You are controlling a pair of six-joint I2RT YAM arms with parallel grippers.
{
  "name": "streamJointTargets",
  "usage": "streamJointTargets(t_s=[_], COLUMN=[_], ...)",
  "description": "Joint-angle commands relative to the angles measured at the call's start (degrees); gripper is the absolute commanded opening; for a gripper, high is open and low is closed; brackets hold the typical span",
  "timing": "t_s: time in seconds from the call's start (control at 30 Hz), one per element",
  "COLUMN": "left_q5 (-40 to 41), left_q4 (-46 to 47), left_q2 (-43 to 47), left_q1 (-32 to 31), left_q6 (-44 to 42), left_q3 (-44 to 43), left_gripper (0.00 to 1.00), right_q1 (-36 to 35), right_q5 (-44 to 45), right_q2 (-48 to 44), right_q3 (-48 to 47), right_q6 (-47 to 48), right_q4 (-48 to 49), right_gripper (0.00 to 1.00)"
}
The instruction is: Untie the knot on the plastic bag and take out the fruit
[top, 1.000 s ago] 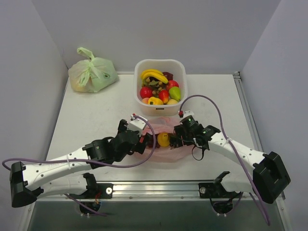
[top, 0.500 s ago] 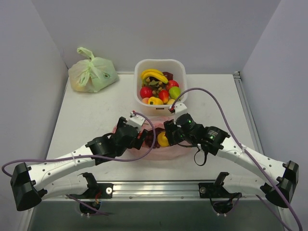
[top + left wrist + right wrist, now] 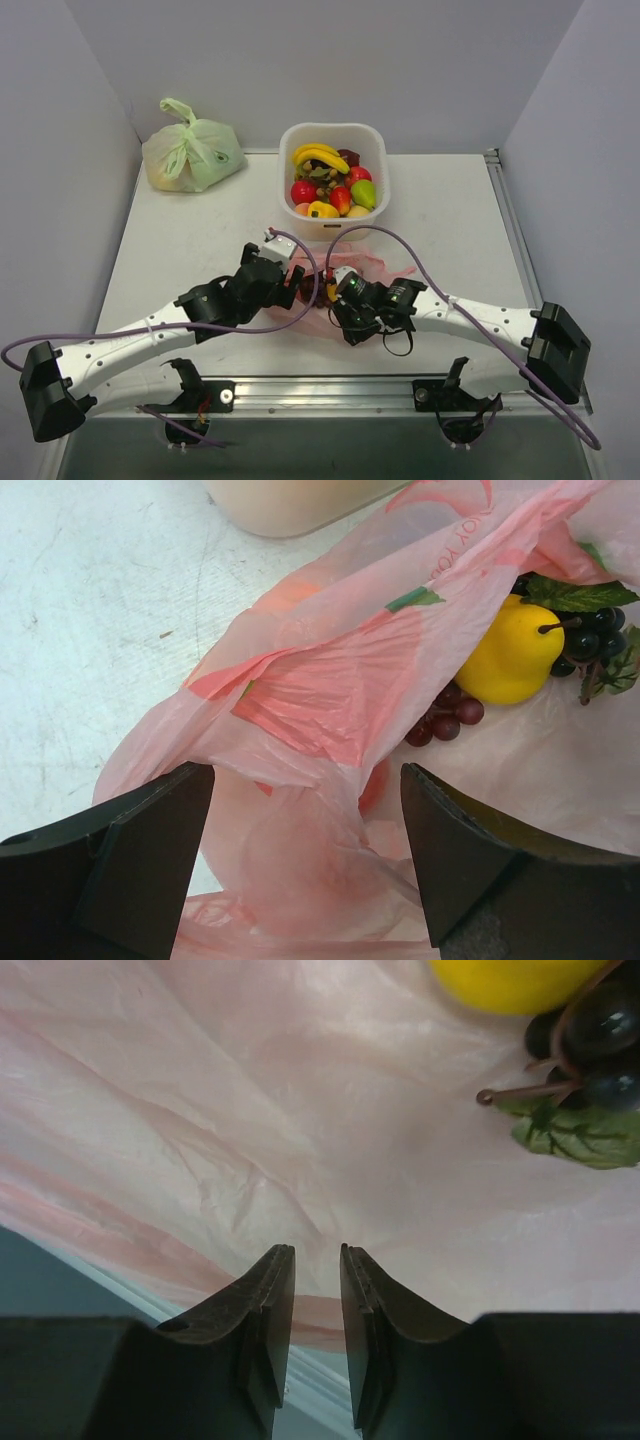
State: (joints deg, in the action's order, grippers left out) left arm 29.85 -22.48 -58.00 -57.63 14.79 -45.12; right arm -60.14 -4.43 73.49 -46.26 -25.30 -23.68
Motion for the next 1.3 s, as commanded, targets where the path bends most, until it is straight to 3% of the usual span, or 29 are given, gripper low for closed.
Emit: streamJointTargets(t_s=[0.0,0.13,0.37,0.63,0.87,1.27], left_q5=[-1.36,-3.39,-5.94,-8.05,-9.28,-8.75], left_q4=[2.53,2.27,1.21,1.65,2.79,2.70], left_q2=[0.96,1.66,4.56,6.84,5.88,4.56], left_q1=[0.85,0.85,0.85,0.67,0.67,0.85], left_q6=[1.91,1.91,1.56,1.82,2.35,2.18], left_q3=[-0.58,-0.23,1.44,3.90,4.25,3.90], left_gripper=[0.86,0.86,0.86,0.86,0.86,0.86], right_q1=[-1.29,-1.74,-1.47,0.90,2.74,7.23], right_q5=[-2.26,7.72,26.19,27.98,26.66,17.53], right_q2=[2.61,0.87,-5.02,-1.96,2.26,10.78], right_q3=[-1.63,-4.09,-7.18,-4.98,-2.17,-2.17], right_q6=[0.42,0.78,0.60,1.65,5.26,9.83], right_q4=[-4.18,-4.18,-1.02,8.46,17.78,25.53], right_gripper=[0.25,0.20,0.46,0.65,0.64,0.47])
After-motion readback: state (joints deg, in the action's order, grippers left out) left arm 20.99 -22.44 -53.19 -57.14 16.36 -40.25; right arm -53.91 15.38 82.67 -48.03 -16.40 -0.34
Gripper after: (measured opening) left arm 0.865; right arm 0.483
